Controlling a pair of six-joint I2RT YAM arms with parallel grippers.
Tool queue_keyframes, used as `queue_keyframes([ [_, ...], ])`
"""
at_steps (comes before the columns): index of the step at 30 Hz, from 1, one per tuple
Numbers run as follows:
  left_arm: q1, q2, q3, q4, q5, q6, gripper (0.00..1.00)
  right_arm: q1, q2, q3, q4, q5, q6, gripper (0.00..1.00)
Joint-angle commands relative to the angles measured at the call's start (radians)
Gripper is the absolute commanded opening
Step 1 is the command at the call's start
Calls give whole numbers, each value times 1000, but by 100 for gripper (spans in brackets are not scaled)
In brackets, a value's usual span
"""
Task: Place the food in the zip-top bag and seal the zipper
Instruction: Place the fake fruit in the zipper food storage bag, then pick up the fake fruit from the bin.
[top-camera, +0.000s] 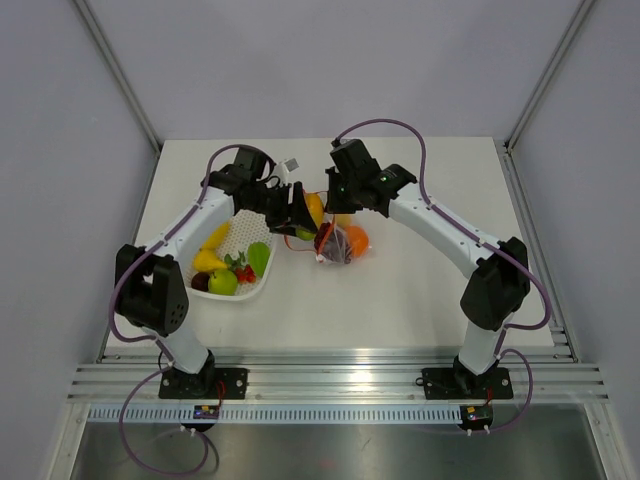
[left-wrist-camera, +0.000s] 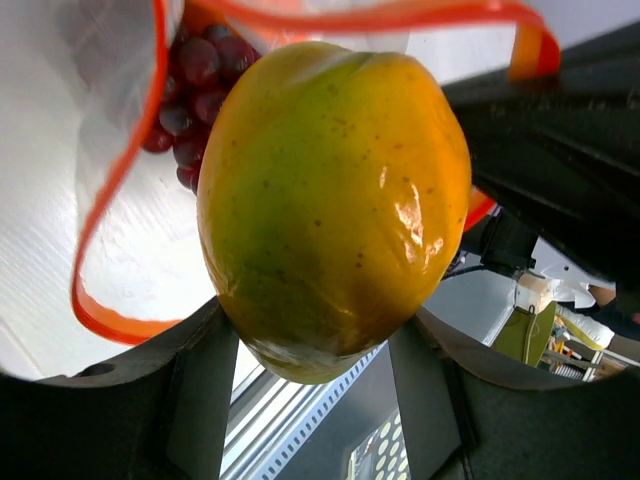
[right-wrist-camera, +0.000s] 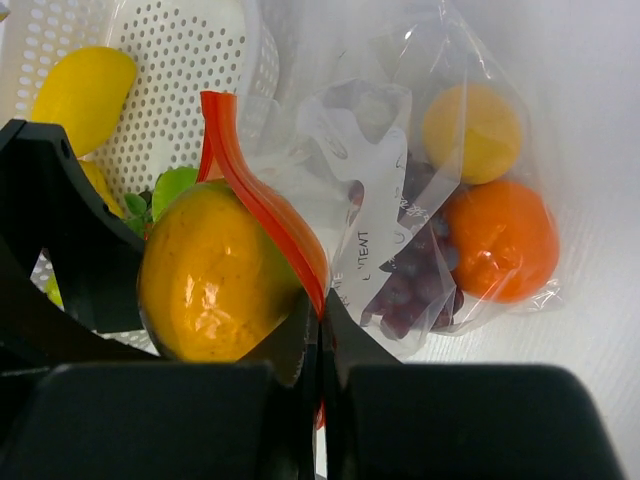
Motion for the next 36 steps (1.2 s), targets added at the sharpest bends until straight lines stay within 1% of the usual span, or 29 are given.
queue_keyframes([
  [1,-6,42,78,21,33,-6,7,15,-69,42,30,-19,15,0],
  [4,-9,67,113,-17,-2,0,30,17,-75,45,27,-8,15,0],
  [5,-9,66,119,-34,-2,7,55,17,-81,43,27,-4,13,0],
  [6,-9,64,123,-40,-7,16,64,18,-80,43,24,1,12,0],
  [7,-9,54,130,-58,-19,22,81,18,-81,45,20,8,10,0],
  [9,-9,35,127,-72,-35,34,90,18,-80,43,19,11,10,0],
  [10,-9,17,126,-91,-41,40,93,17,-78,43,21,15,10,0],
  [11,-9,6,121,-95,-45,48,99,18,-78,43,21,15,12,0],
  [17,-5,-113,101,-141,-97,63,99,17,-78,42,26,12,9,0],
  [19,18,-146,92,-155,-113,68,91,18,-80,37,29,13,9,0],
  [20,32,-166,72,-154,-107,71,90,18,-81,35,29,13,6,0],
  [21,69,-198,60,-152,-110,71,86,18,-83,34,27,16,4,0],
  [23,118,-230,22,-157,-124,70,85,18,-83,29,30,16,2,0],
  [24,173,-249,6,-154,-148,62,85,17,-86,28,30,15,1,0],
  [26,225,-258,-17,-160,-234,27,85,17,-88,20,42,4,1,0],
  [27,257,-255,-23,-172,-381,16,85,18,-88,17,46,-1,2,0],
  [29,267,-229,-15,-221,-578,1,88,18,-88,12,55,-16,1,0],
  [30,267,-217,-11,-232,-749,-16,90,18,-86,11,56,-19,1,0],
  [32,267,-168,-2,-269,-887,-16,91,17,-89,8,62,-27,-2,0],
  [34,267,-137,6,-307,-903,-18,91,18,-91,5,62,-25,-7,0],
  [35,267,-143,-2,-312,-907,-42,88,17,-91,5,64,-25,-8,0],
  [36,265,-163,-21,-306,-914,-55,88,17,-91,3,65,-27,-8,0],
])
